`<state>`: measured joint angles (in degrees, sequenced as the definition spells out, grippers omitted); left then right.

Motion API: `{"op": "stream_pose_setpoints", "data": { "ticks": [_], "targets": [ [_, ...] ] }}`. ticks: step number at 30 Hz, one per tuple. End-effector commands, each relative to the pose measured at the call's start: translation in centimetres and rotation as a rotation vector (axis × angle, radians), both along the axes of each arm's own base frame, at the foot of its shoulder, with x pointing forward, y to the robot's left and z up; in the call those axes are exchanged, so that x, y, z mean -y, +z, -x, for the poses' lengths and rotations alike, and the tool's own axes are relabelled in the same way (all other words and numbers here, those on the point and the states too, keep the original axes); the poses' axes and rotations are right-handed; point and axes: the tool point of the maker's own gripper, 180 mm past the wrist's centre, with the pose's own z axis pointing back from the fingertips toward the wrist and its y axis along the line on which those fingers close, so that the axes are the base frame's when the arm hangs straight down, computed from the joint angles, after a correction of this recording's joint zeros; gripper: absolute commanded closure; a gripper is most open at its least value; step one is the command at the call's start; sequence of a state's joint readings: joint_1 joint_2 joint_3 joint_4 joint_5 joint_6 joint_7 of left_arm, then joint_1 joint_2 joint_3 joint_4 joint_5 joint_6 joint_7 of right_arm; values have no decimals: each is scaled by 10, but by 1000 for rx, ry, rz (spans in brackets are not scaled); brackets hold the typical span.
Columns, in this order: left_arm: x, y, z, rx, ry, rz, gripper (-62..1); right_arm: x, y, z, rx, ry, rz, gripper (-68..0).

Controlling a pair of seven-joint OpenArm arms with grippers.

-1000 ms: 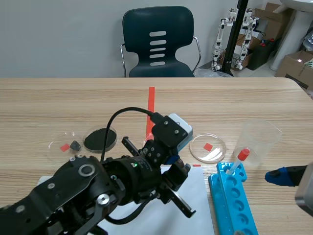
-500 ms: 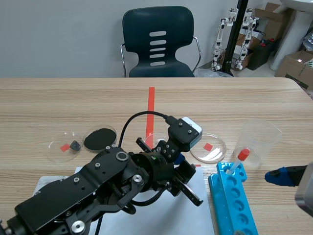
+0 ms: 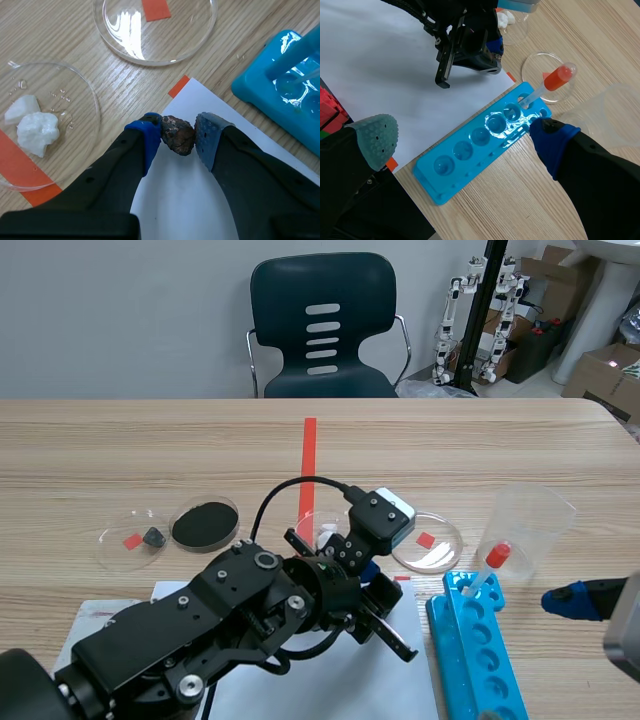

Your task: Put the right mineral back

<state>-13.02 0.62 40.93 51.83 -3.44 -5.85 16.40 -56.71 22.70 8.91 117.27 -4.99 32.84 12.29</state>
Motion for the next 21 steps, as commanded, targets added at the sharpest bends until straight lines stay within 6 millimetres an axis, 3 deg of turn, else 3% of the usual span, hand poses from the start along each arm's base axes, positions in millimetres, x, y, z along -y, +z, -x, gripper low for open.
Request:
{"op": "stream_pose_setpoints", "data": {
  "ticks": [1,21],
  "targets": [
    [9,12,-5,28,-5,31,-156,-3,8,-4,27,13,-8,-547],
    [1,-1,1,-30,-3,-37,-168,-3,8,-4,27,13,-8,-547]
  ]
}}
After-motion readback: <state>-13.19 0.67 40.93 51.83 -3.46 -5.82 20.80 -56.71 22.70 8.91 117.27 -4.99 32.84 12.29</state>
